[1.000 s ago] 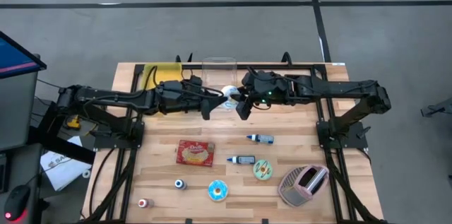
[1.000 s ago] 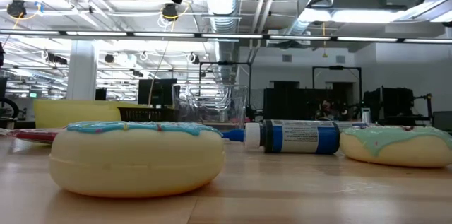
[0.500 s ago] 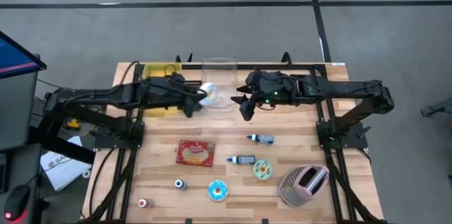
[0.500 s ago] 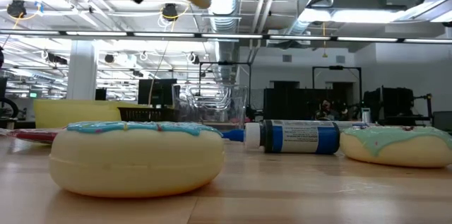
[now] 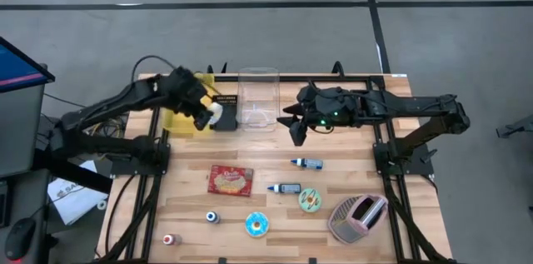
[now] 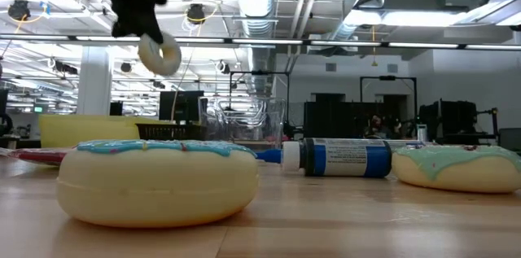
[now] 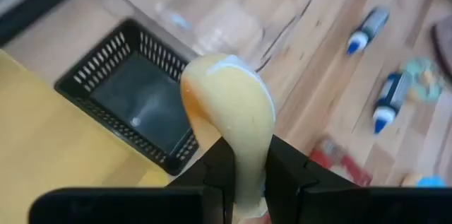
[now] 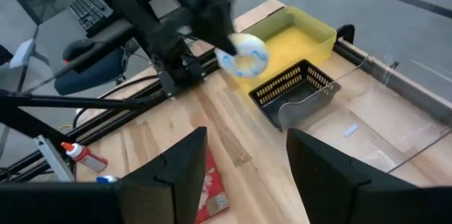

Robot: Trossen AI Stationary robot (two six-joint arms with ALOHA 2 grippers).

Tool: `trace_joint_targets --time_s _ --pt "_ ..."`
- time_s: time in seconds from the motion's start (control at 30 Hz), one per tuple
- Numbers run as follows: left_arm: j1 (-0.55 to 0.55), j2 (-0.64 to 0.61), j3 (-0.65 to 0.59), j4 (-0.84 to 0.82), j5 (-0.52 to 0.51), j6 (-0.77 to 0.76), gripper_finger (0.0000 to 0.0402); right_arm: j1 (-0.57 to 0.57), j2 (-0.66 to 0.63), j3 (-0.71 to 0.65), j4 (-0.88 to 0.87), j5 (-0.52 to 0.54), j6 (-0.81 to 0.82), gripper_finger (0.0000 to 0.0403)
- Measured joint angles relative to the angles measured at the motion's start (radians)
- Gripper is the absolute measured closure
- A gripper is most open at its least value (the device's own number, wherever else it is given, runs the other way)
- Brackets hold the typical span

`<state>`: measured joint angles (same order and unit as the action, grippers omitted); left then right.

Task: Pick & Place Food Item
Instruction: Put the white doughnut into the black bin

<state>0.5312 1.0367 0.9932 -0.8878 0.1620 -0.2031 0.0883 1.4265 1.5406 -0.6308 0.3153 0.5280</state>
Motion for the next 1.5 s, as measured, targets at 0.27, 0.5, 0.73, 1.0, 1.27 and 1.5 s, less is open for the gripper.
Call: trace_joint_targets --time_s 0.27,0.5,0.73,1.0,1.27,1.5 --pt "0.181 0.246 0.0 -0.001 0.157 0.324 0.0345 0.019 -0.002 0.0 -0.059 0.001 0.074 0.0216" --pt "0.217 0.43 0.065 0.027 0.125 0.495 0.0333 0.041 -0.002 0.0 -0.097 0.003 0.137 0.0216" --pt "0.224 0.543 0.134 0.033 0.115 0.555 0.0332 0.068 -0.001 0.0 -0.11 0.025 0.181 0.0216" --pt "0.223 0.593 0.134 0.078 0.115 0.573 0.0332 0.099 -0.001 0.0 -0.122 0.053 0.224 0.0216" --pt "0.223 0.631 0.134 0.105 0.079 0.595 0.0332 0.102 0.0 0.0 -0.127 0.057 0.241 0.0216" --pt "0.24 0.631 0.134 0.121 0.059 0.618 0.0332 0.102 0.0 0.0 -0.126 0.056 0.251 0.0216"
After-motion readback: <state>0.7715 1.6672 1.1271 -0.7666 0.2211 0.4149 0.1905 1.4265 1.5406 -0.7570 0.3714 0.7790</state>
